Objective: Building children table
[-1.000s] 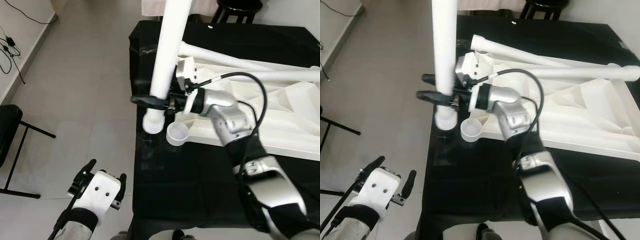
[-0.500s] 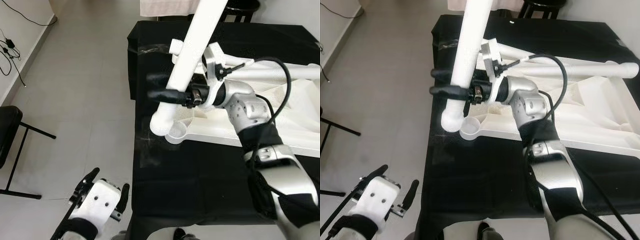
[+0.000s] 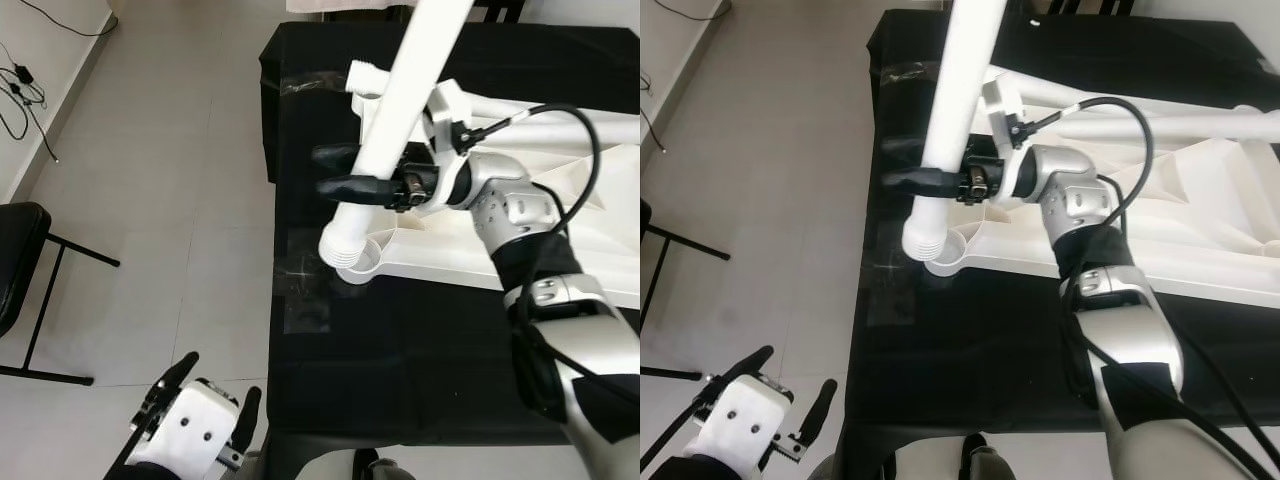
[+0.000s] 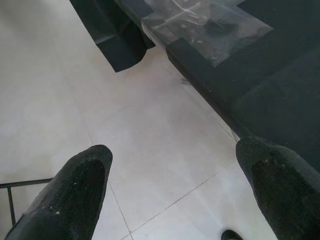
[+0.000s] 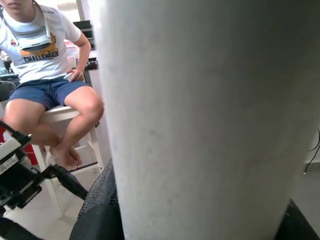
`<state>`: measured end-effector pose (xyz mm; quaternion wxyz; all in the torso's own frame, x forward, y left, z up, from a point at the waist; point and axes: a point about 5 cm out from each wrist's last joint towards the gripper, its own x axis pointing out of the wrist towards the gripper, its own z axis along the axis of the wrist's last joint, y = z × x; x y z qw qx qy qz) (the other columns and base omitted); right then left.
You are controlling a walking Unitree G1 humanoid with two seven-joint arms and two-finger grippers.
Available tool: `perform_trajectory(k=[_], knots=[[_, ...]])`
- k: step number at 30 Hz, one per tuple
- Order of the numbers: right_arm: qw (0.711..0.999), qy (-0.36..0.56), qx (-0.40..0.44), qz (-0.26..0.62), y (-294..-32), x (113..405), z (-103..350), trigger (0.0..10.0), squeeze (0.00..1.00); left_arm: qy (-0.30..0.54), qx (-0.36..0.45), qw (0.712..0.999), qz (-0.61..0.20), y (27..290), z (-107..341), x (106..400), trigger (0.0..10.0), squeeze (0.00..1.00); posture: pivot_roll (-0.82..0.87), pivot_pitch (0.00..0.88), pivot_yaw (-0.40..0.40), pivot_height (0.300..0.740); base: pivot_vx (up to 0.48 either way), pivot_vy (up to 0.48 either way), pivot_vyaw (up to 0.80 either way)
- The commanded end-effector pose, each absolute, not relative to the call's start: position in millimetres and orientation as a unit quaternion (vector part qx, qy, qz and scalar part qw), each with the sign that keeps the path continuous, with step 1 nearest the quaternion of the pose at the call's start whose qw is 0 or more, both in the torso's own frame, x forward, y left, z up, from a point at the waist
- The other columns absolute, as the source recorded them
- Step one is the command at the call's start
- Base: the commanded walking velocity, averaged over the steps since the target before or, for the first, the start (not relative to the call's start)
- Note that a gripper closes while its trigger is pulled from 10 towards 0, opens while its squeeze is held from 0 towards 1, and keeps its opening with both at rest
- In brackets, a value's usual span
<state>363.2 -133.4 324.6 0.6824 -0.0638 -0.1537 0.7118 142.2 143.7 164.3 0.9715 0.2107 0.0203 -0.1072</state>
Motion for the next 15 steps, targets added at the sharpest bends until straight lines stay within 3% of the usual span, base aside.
perform_trajectory(k=[1,15], knots=[[0.680,-0.163,-0.078,0.710,-140.3,361.9,332.8,10.0,0.00,0.028,0.211,0.969,-0.122,142.2,164.8,134.5,10.0,0.00,0.16,0.388,-0.020,0.740,0.000,0.000,0.00],[0.675,-0.131,-0.102,0.719,-143.9,358.0,323.1,10.0,0.00,0.033,0.207,0.969,-0.129,140.9,168.0,127.1,10.0,0.00,0.16,0.409,-0.016,0.740,0.000,0.000,0.00]])
